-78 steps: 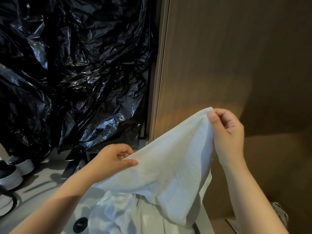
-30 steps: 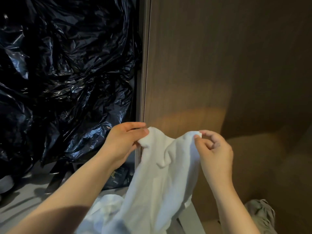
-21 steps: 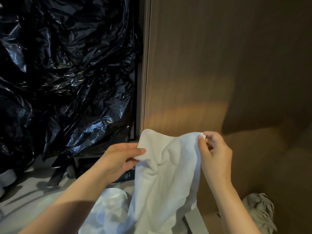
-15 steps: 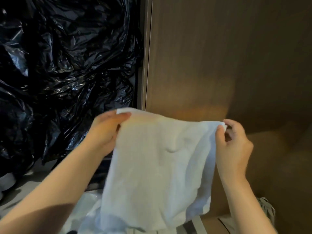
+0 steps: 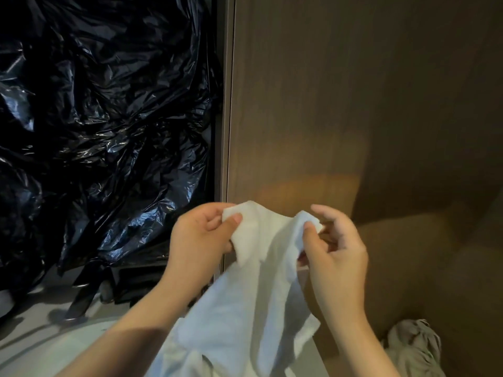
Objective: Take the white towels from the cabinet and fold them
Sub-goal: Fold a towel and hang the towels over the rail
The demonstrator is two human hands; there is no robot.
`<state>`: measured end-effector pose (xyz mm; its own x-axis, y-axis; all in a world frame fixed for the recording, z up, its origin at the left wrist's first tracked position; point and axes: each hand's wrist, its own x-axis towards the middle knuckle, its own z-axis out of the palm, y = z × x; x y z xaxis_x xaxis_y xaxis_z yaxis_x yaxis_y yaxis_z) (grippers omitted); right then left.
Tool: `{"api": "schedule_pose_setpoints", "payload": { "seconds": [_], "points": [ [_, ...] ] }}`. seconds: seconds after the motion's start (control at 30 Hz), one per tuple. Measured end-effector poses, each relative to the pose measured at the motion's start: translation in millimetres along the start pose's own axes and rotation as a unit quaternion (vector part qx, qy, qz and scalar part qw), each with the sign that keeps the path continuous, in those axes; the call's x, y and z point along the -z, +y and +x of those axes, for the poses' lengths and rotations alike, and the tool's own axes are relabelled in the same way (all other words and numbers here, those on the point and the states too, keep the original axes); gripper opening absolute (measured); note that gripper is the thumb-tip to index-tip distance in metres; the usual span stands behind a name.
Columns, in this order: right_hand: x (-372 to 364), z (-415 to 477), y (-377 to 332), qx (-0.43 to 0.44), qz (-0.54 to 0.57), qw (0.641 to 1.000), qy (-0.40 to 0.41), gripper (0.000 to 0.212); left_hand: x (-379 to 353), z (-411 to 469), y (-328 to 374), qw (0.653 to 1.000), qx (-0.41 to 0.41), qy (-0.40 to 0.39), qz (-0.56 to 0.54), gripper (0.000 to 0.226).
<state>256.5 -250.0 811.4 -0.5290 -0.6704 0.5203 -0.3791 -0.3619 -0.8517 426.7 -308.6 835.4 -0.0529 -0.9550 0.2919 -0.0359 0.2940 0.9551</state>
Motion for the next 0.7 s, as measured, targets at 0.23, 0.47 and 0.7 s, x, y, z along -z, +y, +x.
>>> {"api": "schedule_pose_setpoints", "payload": {
  "seconds": [0.23, 0.47, 0.7],
  "points": [
    [-18.0, -8.7, -14.4, -0.071, 0.076, 0.978, -0.184, 0.021, -1.7, -16.1, 0.0, 0.997, 0.022, -0.067, -0.036, 0.015],
    [-0.2, 3.6, -18.0, -0.114, 0.13, 0.931, -0.322, 0.03, 8.2, -21.2, -1.0, 0.989, 0.048, -0.112, -0.085, 0.018],
    [-10.6, 14.6, -7.5, 0.001, -0.055, 0.969, -0.24, 0.018, 5.8, -22.8, -0.9, 0.99, 0.021, -0.13, -0.05, 0.019]
  ]
}}
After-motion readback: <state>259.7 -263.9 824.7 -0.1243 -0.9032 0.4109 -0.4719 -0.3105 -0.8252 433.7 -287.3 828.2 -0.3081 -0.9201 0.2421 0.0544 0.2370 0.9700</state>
